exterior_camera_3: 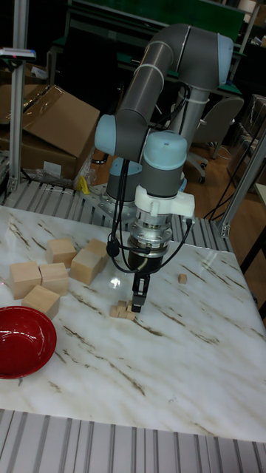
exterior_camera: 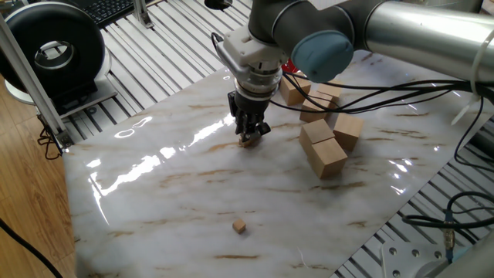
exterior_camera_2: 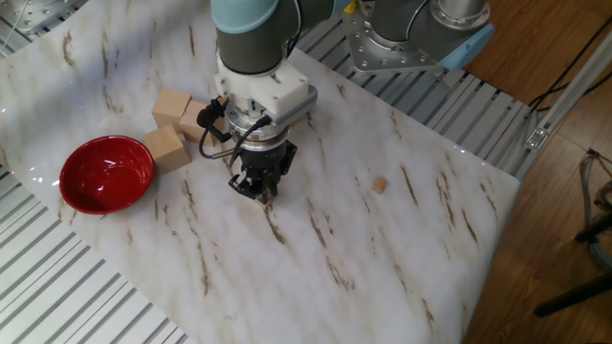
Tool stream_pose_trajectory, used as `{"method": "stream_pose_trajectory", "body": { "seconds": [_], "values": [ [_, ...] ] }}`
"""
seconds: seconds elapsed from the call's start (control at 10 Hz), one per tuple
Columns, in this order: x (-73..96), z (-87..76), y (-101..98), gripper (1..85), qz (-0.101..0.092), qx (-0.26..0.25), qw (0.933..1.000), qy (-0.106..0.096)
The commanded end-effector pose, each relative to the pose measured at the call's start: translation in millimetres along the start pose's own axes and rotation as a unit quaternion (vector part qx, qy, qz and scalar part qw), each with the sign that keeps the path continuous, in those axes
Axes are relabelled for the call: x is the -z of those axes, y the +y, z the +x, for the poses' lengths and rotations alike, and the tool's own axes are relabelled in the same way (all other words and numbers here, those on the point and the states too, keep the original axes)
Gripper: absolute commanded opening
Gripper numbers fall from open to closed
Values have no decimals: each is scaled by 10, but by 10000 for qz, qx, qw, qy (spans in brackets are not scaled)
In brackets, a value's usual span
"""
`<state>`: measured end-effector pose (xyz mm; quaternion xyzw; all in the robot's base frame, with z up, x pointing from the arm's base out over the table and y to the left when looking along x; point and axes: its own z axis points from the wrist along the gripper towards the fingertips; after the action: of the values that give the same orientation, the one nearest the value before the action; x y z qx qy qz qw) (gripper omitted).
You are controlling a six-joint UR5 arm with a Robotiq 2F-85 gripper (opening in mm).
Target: Stack the blocks into a pyramid shape
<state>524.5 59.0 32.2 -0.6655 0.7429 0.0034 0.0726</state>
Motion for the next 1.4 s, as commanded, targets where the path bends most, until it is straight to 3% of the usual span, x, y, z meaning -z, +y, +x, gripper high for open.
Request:
{"method": "stream_pose_trajectory", "body": {
  "seconds": [0.0,0.7,1.3],
  "values": [
    [6,-6,-17,10,26,9,10000,-38],
    [5,7,-65,10,113,74,9999,-15],
    [-16,-3,6,10,-36,31,10000,-46]
  ]
}}
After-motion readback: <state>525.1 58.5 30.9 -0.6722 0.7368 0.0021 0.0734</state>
